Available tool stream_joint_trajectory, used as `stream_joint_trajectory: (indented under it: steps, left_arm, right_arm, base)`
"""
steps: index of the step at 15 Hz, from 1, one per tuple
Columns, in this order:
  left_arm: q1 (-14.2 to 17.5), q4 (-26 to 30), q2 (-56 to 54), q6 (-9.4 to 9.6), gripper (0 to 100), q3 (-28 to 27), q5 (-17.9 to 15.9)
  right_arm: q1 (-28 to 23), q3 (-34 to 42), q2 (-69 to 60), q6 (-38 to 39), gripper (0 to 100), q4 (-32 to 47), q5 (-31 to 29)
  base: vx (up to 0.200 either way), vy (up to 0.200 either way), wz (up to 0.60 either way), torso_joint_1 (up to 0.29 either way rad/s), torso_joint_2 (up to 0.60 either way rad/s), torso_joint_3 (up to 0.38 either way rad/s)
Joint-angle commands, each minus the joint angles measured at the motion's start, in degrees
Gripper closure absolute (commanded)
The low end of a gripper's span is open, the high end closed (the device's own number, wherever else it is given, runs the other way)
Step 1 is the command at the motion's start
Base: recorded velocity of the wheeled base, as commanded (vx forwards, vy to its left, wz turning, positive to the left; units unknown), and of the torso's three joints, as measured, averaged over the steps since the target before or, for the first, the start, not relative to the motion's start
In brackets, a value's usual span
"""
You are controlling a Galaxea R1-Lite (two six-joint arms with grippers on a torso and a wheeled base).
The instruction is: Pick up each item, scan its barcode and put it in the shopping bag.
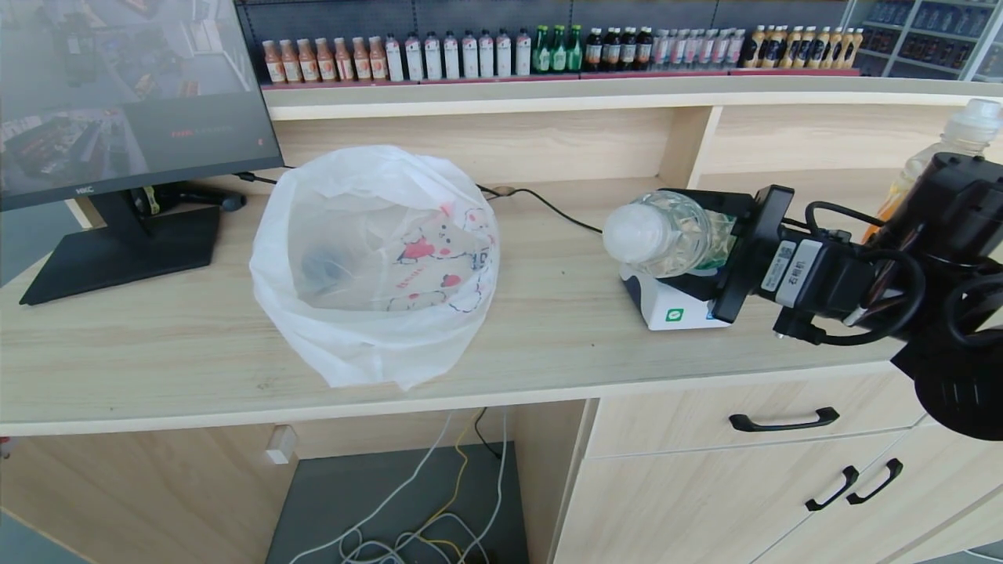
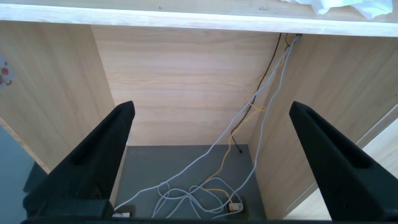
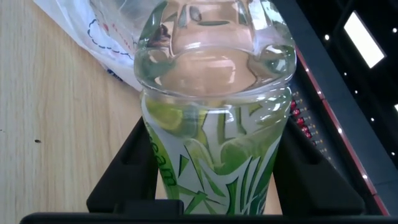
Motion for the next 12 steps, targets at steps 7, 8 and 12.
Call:
stream_joint_trajectory:
  steps: [7, 8, 12]
  left_arm:
    - [0.01, 0.0, -0.02, 0.0, 0, 0.0, 0.01]
    - [0.01, 0.0, -0.02, 0.0, 0, 0.0, 0.01]
    - [0.01, 0.0, -0.02, 0.0, 0, 0.0, 0.01]
  right_arm:
    - [0.21, -0.63, 0.01, 1.3, 100, 0.0, -1.18]
    - [0.21, -0.54, 0.01, 1.3, 100, 0.0, -1.18]
    - [2.06, -1.24, -1.04, 2.71, 100, 0.0, -3.47]
  base:
    - [0.0, 0.0, 0.0, 0.0, 0.0, 0.0]
    - [0.0, 0.0, 0.0, 0.0, 0.0, 0.0]
    - [0.0, 0.0, 0.0, 0.0, 0.0, 0.0]
